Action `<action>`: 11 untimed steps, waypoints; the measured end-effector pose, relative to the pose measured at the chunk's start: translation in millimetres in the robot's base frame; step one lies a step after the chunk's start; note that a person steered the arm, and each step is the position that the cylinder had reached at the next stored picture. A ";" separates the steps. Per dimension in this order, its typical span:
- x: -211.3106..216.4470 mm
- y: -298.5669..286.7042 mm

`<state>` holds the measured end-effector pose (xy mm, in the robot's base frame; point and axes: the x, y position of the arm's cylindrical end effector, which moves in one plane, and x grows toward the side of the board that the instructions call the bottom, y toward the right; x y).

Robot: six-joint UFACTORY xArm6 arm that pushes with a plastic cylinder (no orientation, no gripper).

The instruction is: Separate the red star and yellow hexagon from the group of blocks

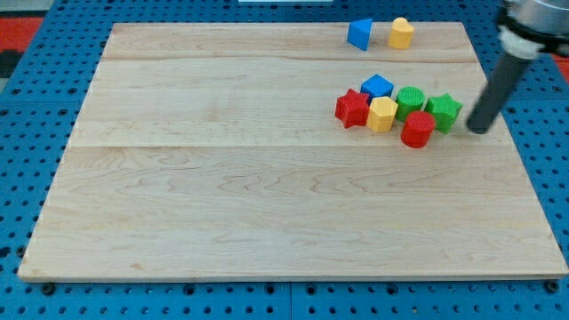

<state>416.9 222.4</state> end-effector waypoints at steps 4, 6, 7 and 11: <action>-0.9 14.4; -0.9 14.5; -0.9 14.5; -0.9 -90.7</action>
<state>416.0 131.8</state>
